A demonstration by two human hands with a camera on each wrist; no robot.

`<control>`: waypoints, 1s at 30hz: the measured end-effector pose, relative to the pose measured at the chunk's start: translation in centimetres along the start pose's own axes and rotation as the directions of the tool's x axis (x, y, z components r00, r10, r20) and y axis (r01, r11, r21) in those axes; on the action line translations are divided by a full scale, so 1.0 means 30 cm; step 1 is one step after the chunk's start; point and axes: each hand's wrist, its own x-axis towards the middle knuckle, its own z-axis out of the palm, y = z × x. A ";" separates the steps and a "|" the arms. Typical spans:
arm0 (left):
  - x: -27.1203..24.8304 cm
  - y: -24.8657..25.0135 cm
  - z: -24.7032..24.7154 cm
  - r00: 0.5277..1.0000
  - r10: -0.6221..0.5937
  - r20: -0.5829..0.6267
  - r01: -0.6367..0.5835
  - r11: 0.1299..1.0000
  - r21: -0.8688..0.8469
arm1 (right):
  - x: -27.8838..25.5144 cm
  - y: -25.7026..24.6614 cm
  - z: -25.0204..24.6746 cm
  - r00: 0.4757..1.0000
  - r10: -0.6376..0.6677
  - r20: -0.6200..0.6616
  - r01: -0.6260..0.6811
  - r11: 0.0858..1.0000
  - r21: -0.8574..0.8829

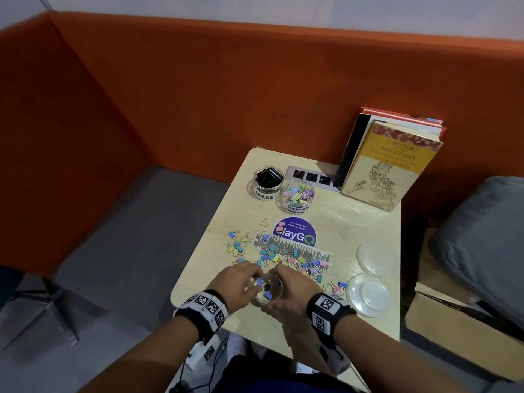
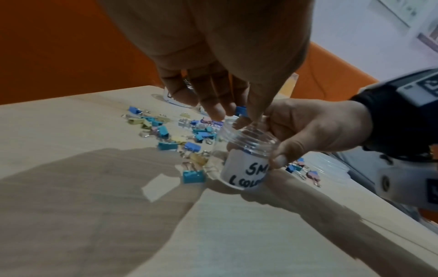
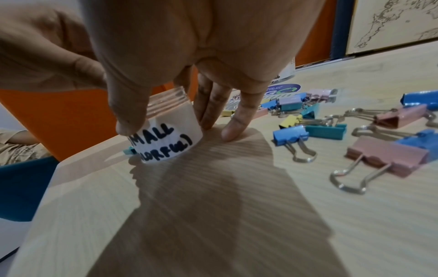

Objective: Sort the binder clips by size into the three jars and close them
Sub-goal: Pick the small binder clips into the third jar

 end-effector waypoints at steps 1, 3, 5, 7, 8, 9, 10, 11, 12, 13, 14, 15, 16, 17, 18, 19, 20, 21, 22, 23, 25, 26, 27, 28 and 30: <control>0.001 0.012 0.005 1.000 0.013 0.016 -0.013 1.000 0.000 | -0.002 0.000 -0.002 1.000 -0.008 0.011 0.008 1.000 0.000; 0.003 0.024 0.014 1.000 0.017 0.024 -0.017 1.000 -0.001 | -0.004 -0.001 -0.006 1.000 -0.014 0.022 0.014 1.000 -0.004; 0.006 0.015 0.016 1.000 -0.024 -0.006 0.024 1.000 0.010 | -0.009 -0.003 -0.006 1.000 -0.005 0.008 0.005 1.000 0.006; 0.013 -0.014 0.014 0.995 -0.090 -0.050 0.092 0.995 0.046 | -0.013 -0.003 -0.002 1.000 0.004 -0.002 -0.004 1.000 0.013; 0.014 -0.033 0.013 0.990 -0.126 -0.060 0.130 0.989 0.065 | -0.016 -0.004 -0.001 1.000 0.008 0.003 -0.008 1.000 0.008; 0.016 -0.055 0.012 0.985 -0.163 -0.055 0.167 0.982 0.087 | -0.017 -0.004 0.001 1.000 0.013 0.008 -0.013 1.000 -0.001; 0.016 -0.075 0.011 0.980 -0.198 -0.034 0.200 0.973 0.118 | -0.018 -0.003 0.002 1.000 0.016 0.011 -0.016 1.000 -0.007; 0.016 -0.095 0.010 0.974 -0.227 0.000 0.224 0.962 0.156 | -0.020 -0.002 0.004 1.000 0.016 0.009 -0.016 1.000 -0.012; 0.016 -0.111 0.009 0.968 -0.248 0.036 0.237 0.952 0.194 | -0.021 0.001 0.007 1.000 0.018 0.001 -0.018 1.000 -0.022; 0.016 -0.125 0.010 0.963 -0.261 0.071 0.239 0.944 0.225 | -0.024 0.003 0.009 1.000 0.024 -0.010 -0.024 0.999 -0.035; 0.016 -0.135 0.011 0.958 -0.267 0.103 0.235 0.940 0.245 | -0.029 0.004 0.010 0.999 0.035 -0.024 -0.035 0.999 -0.040; 0.017 -0.143 0.014 0.955 -0.269 0.129 0.230 0.939 0.256 | -0.034 0.007 0.009 0.998 0.047 -0.040 -0.048 0.998 -0.036; 0.018 -0.150 0.018 0.951 -0.271 0.147 0.226 0.938 0.263 | -0.039 0.009 0.008 0.997 0.057 -0.055 -0.058 0.998 -0.026; 0.019 -0.157 0.023 0.949 -0.274 0.157 0.226 0.936 0.268 | -0.043 0.012 0.006 0.996 0.067 -0.064 -0.068 0.998 -0.015; 0.022 -0.162 0.028 0.947 -0.277 0.164 0.225 0.935 0.275 | -0.047 0.014 0.005 0.995 0.074 -0.071 -0.075 0.997 -0.012; 0.026 -0.166 0.030 0.947 -0.275 0.167 0.220 0.933 0.286 | -0.050 0.013 0.003 0.994 0.081 -0.077 -0.083 0.996 -0.016; 0.031 -0.169 0.031 0.947 -0.273 0.170 0.214 0.930 0.300 | -0.053 0.011 0.000 0.992 0.092 -0.081 -0.094 0.995 -0.018; 0.038 -0.172 0.031 0.947 -0.270 0.173 0.208 0.927 0.312 | -0.055 0.008 -0.002 0.991 0.103 -0.083 -0.105 0.994 -0.017; 0.045 -0.173 0.030 0.946 -0.270 0.180 0.203 0.925 0.322 | -0.056 0.006 -0.001 0.990 0.114 -0.079 -0.115 0.993 -0.018; 0.052 -0.173 0.026 0.946 -0.266 0.188 0.193 0.923 0.332 | -0.055 0.004 0.003 0.990 0.122 -0.071 -0.124 0.992 -0.022; 0.066 -0.171 0.017 0.950 -0.232 0.207 0.145 0.920 0.364 | -0.050 -0.002 0.013 0.989 0.130 -0.065 -0.133 0.990 -0.043; 0.072 -0.172 0.015 0.952 -0.211 0.222 0.114 0.917 0.383 | -0.045 -0.005 0.016 0.990 0.128 -0.064 -0.131 0.990 -0.059; 0.079 -0.173 0.012 0.951 -0.196 0.238 0.089 0.914 0.396 | -0.038 -0.006 0.018 0.990 0.128 -0.064 -0.132 0.989 -0.069; 0.086 -0.173 0.008 0.949 -0.185 0.254 0.070 0.912 0.404 | -0.031 -0.008 0.021 0.988 0.138 -0.066 -0.142 0.988 -0.065; 0.098 -0.175 -0.005 0.948 -0.169 0.269 0.047 0.912 0.408 | -0.020 -0.016 0.024 0.983 0.164 -0.078 -0.168 0.985 -0.048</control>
